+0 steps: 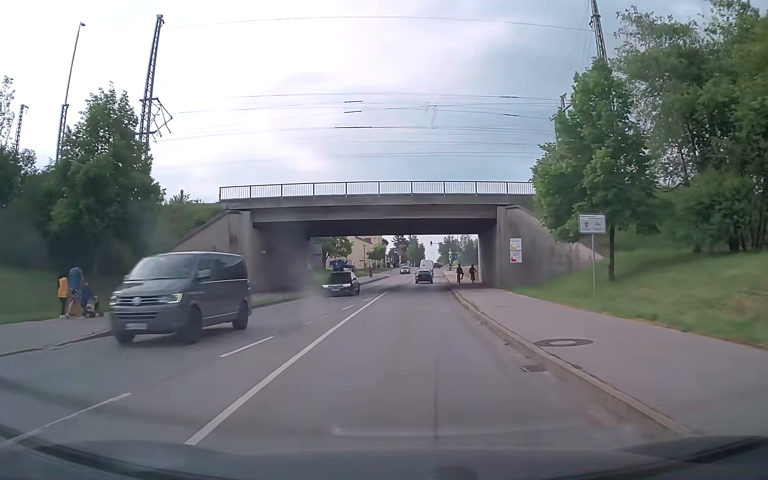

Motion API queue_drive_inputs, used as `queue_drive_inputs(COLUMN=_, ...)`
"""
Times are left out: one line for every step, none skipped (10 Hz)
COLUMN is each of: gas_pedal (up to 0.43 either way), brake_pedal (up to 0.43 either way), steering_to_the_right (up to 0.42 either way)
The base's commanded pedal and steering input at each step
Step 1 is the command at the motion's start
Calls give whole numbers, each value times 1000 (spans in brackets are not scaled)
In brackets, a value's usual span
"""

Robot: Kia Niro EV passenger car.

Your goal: Follow the waypoints while adhering to traffic rules and regulations

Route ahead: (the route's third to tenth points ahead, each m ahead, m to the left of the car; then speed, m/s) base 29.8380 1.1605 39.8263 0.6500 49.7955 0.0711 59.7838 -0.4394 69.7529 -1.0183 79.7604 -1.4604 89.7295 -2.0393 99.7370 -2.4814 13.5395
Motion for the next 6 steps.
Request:
queue_drive_inputs(gas_pedal=138, brake_pedal=0, steering_to_the_right=1)
queue_drive_inputs(gas_pedal=138, brake_pedal=0, steering_to_the_right=2)
queue_drive_inputs(gas_pedal=138, brake_pedal=0, steering_to_the_right=2)
queue_drive_inputs(gas_pedal=138, brake_pedal=0, steering_to_the_right=2)
queue_drive_inputs(gas_pedal=138, brake_pedal=0, steering_to_the_right=2)
queue_drive_inputs(gas_pedal=130, brake_pedal=0, steering_to_the_right=2)
